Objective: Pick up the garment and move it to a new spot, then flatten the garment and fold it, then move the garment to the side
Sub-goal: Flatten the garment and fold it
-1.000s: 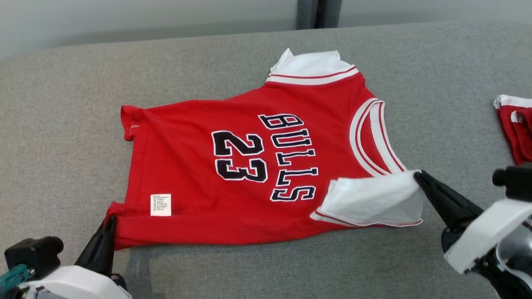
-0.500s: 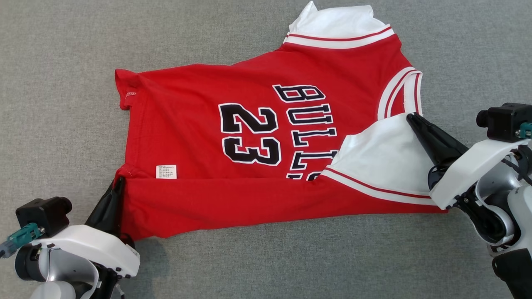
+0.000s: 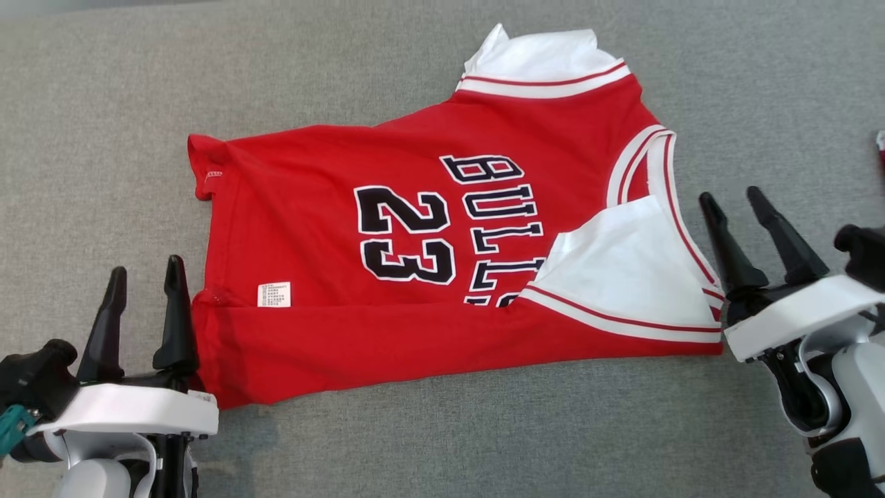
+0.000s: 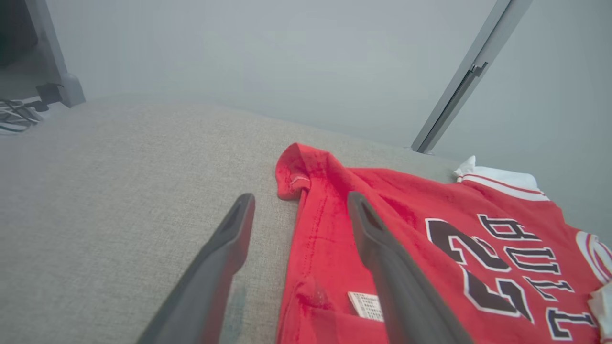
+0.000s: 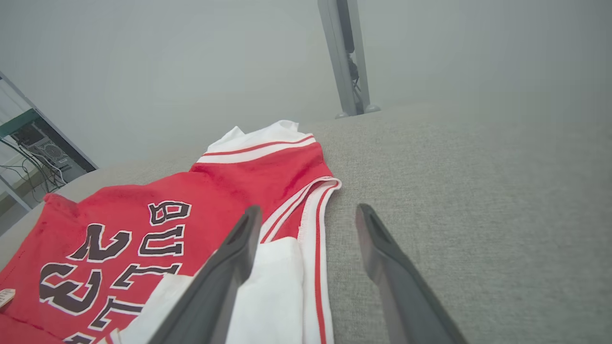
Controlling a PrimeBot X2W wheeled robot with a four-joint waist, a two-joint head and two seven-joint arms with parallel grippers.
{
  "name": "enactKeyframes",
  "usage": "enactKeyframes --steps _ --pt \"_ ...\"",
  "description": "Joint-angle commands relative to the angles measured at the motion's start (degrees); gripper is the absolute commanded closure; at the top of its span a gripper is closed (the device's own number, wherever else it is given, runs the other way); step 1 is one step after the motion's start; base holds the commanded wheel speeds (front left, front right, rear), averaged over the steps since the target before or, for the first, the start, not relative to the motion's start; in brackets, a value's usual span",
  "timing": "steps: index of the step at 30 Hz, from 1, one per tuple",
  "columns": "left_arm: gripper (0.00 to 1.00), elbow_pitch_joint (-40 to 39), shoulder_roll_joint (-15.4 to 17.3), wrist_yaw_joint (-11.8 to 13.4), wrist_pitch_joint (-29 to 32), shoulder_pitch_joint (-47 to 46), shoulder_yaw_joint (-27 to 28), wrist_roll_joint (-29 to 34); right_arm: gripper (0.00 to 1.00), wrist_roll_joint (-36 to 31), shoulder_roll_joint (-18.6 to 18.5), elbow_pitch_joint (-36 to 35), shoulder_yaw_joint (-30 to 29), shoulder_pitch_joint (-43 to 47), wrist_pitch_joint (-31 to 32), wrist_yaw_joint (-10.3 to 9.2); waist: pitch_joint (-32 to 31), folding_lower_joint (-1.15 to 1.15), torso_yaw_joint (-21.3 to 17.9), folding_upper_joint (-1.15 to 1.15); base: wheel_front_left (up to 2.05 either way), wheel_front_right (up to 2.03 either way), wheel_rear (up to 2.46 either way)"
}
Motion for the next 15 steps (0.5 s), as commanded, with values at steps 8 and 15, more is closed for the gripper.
enactKeyframes --steps 8,15 --pt "0.0 3.47 0.15 0.19 -6.31 -3.53 0.02 6.68 0.0 -13.09 5.79 -0.59 -9.39 6.0 -6.51 -0.02 -4.83 0.0 -0.99 0.0 0.0 0.0 0.0" --pt "0.0 9.42 0.73 -1.19 -7.1 -3.1 -1.53 10.95 0.0 -17.62 9.66 -0.96 -12.18 11.48 -5.62 -0.02 -7.32 0.0 -1.49 0.0 0.0 0.0 0.0"
